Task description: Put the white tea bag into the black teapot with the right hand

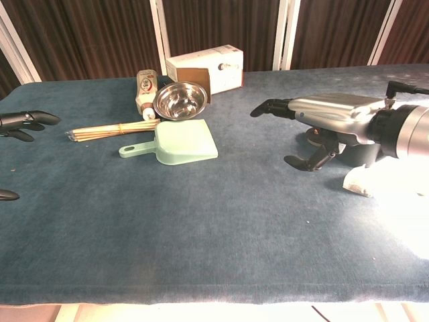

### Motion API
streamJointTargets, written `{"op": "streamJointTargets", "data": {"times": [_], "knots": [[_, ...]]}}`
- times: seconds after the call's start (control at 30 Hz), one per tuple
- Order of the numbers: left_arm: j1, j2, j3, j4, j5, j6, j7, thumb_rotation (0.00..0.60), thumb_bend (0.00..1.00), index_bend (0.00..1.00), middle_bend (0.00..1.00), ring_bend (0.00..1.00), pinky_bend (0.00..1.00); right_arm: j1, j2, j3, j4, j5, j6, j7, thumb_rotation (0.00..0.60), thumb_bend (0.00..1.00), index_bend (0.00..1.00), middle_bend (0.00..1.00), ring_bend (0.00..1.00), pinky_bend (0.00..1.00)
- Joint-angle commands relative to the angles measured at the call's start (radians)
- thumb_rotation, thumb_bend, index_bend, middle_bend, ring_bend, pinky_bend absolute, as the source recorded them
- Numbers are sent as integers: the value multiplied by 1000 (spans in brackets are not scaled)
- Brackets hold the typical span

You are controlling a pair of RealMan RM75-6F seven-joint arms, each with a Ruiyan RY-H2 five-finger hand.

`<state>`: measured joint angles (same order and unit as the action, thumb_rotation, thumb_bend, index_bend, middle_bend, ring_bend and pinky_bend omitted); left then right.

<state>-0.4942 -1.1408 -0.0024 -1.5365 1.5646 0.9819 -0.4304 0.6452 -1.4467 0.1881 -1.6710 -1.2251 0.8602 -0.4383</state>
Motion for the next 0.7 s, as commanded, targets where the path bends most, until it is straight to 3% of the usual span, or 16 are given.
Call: {"op": "streamJointTargets", "data": {"times": [0.03, 0.23, 0.37, 0.5, 0.7], "knots": [[10, 5, 6, -4, -5, 19, 23, 600, 19, 0, 7, 0, 130, 6, 2, -7, -6, 14, 13, -10, 600, 403, 51, 0, 0, 0], [65, 31, 36, -19, 32, 123, 129, 600, 19, 0, 8, 0, 130, -39, 75, -51, -58, -50, 105, -11, 600, 403, 86, 0, 0, 0], [163, 55, 79, -20, 85, 278, 251, 600, 19, 0, 7, 0, 130, -116, 201, -118, -79, -193, 205, 95, 600, 357, 181, 0, 0, 0], [300, 7, 136, 85, 175, 495, 325, 600, 19, 0, 8, 0, 130, -209, 291, -194, 47, -332, 338, 268, 600, 331, 275, 0, 0, 0], [440, -164, 159, 362, 208, 688, 280, 600, 19, 0, 8, 0, 130, -294, 259, -261, 339, -392, 426, 544, 600, 331, 373, 0, 0, 0]]}}
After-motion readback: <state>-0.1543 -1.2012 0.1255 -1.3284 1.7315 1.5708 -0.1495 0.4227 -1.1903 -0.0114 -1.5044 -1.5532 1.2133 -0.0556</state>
